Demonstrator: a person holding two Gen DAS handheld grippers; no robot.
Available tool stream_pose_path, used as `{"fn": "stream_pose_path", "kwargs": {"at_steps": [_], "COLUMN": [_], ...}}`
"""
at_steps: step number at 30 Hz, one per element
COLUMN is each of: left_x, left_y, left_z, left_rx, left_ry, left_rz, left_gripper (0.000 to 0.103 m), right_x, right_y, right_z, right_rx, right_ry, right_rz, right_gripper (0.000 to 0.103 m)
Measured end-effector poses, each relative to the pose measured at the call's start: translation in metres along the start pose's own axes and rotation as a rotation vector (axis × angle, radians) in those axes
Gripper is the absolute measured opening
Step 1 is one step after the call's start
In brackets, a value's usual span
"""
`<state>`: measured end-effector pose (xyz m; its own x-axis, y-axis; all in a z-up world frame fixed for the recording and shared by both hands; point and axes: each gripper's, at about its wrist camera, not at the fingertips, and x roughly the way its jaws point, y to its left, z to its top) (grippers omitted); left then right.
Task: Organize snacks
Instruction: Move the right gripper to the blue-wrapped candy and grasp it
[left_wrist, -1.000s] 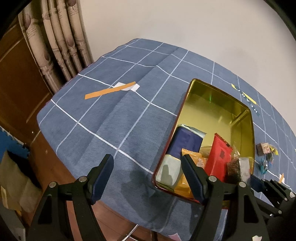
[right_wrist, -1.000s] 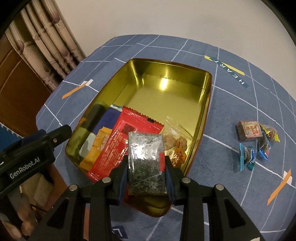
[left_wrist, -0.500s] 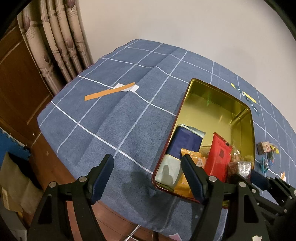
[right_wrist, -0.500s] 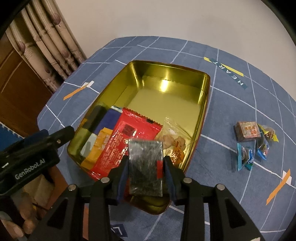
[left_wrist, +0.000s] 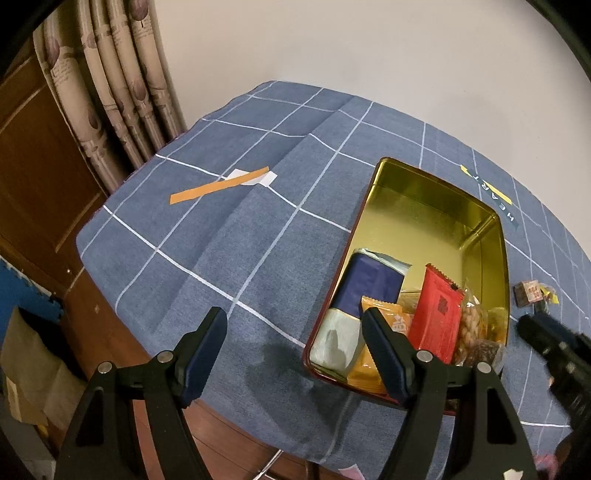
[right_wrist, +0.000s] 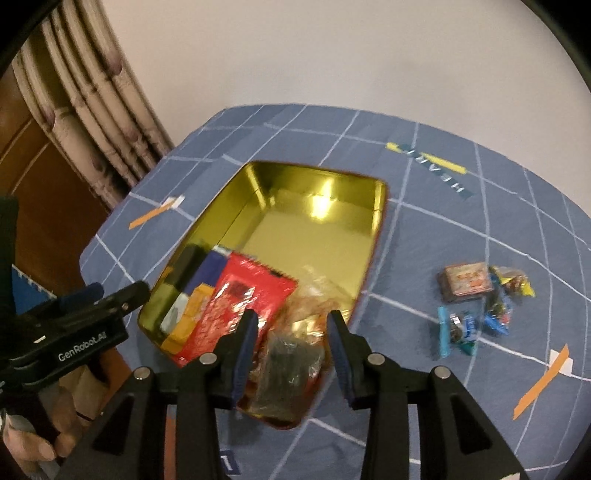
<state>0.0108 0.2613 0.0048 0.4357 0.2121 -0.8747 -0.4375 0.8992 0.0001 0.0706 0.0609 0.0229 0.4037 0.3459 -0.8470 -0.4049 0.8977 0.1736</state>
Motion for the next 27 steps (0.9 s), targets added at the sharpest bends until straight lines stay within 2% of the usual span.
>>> {"fn": "stream_pose_path", "kwargs": {"at_steps": [3,7,9,15,22,27], "left_x": [0.000,0.000,0.000,-0.003,-0.023,-0.031], "left_y": [0.000,-0.001,-0.004,-0.009,-0.025,-0.054], "left_z": [0.000,0.000,-0.001,-0.002,-0.001,0.003], "left_rx": [0.003,0.009,0.017,0.034,0.066,0.126], "left_ry": [-0.002,-0.004,-0.008,-0.020,-0.084,-0.071], "left_rz": [0.002,0.006,0.015,0.028,0.043,0.015], "left_gripper": [0.073,0.073,0.073,0.073,0.073,0.073], "right_x": [-0.007,-0.015,-0.015,-0.006,0.020,0.037], "right_y": [-0.026,-0.072,-0.098,-0.157,-0.185,-0.191], "right_z": [0.003,0.002,0.001,0.002,0.005,0.008], "right_rx": [0.035,0.082,0.122,0.218,0.268,0.255], "right_ry": [-0.018,-0.034,-0.018,0.031,0.078,0.091], "right_rz": [-0.028,-0.117,-0.156,-0.183,-0.173,-0.170], "right_gripper": [0.039,0.039,0.039,0.039,0.039,0.039]}}
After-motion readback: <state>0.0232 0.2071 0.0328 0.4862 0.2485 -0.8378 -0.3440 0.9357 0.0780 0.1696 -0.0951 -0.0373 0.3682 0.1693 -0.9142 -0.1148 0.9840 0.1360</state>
